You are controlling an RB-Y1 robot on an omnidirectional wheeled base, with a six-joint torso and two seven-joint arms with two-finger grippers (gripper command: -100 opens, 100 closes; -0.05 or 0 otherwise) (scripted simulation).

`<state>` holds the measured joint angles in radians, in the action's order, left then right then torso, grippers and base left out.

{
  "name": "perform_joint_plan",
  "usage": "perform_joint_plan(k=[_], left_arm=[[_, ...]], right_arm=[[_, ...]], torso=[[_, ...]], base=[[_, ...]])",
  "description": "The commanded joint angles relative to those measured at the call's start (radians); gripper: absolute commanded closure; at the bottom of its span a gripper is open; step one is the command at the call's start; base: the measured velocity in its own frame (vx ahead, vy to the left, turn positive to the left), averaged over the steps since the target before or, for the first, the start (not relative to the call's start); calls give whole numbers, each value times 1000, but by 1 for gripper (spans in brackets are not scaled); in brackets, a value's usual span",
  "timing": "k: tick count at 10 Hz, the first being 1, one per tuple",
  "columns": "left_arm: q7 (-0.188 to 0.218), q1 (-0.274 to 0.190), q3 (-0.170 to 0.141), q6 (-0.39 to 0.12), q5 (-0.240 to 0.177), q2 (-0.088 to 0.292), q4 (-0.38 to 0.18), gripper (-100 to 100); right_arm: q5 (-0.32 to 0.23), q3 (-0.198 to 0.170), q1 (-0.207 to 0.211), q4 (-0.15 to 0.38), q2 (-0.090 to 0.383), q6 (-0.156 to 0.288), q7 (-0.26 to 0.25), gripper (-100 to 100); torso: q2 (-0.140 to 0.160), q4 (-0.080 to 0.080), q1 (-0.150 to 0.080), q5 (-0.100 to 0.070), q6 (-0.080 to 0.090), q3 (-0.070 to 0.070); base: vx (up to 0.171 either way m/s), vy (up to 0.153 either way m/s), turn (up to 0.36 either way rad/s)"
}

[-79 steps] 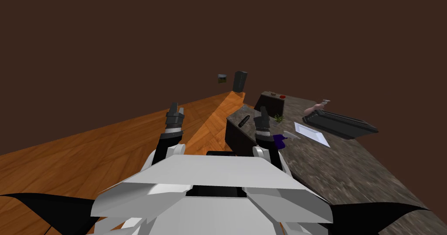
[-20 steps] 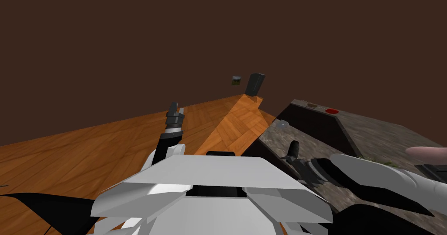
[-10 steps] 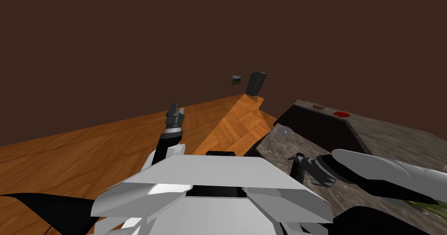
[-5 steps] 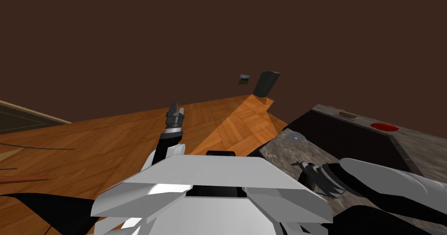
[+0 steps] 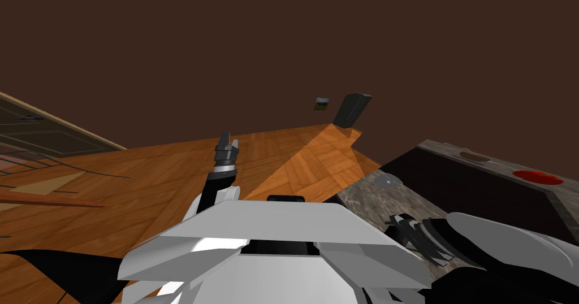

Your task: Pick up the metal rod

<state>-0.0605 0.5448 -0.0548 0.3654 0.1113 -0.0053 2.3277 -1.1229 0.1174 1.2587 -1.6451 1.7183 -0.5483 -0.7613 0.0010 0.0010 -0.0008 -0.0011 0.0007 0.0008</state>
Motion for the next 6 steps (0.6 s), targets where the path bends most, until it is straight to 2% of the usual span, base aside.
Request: perform_joint_plan(k=[1, 3, 4, 5, 6], left_arm=[[0, 0, 0, 0, 0, 0, 0, 0], [0, 0, 0, 0, 0, 0, 0, 0], [0, 0, 0, 0, 0, 0, 0, 0], [0, 0, 0, 0, 0, 0, 0, 0], [0, 0, 0, 0, 0, 0, 0, 0]], right_arm=[[0, 0, 0, 0, 0, 0, 0, 100], [0, 0, 0, 0, 0, 0, 0, 100], [0, 0, 0, 0, 0, 0, 1, 0], [1, 2, -13, 4, 8, -11, -9, 100], [0, 15, -12, 3, 16, -21, -16, 100]], torso=[[0, 0, 0, 0, 0, 0], [-1, 0, 0, 0, 0, 0], [-1, 0, 0, 0, 0, 0], [-1, 0, 0, 0, 0, 0], [-2, 0, 1, 1, 2, -1]], base=[[0, 0, 0], [0, 0, 0], [0, 0, 0], [44, 11, -254], [78, 13, -263]])
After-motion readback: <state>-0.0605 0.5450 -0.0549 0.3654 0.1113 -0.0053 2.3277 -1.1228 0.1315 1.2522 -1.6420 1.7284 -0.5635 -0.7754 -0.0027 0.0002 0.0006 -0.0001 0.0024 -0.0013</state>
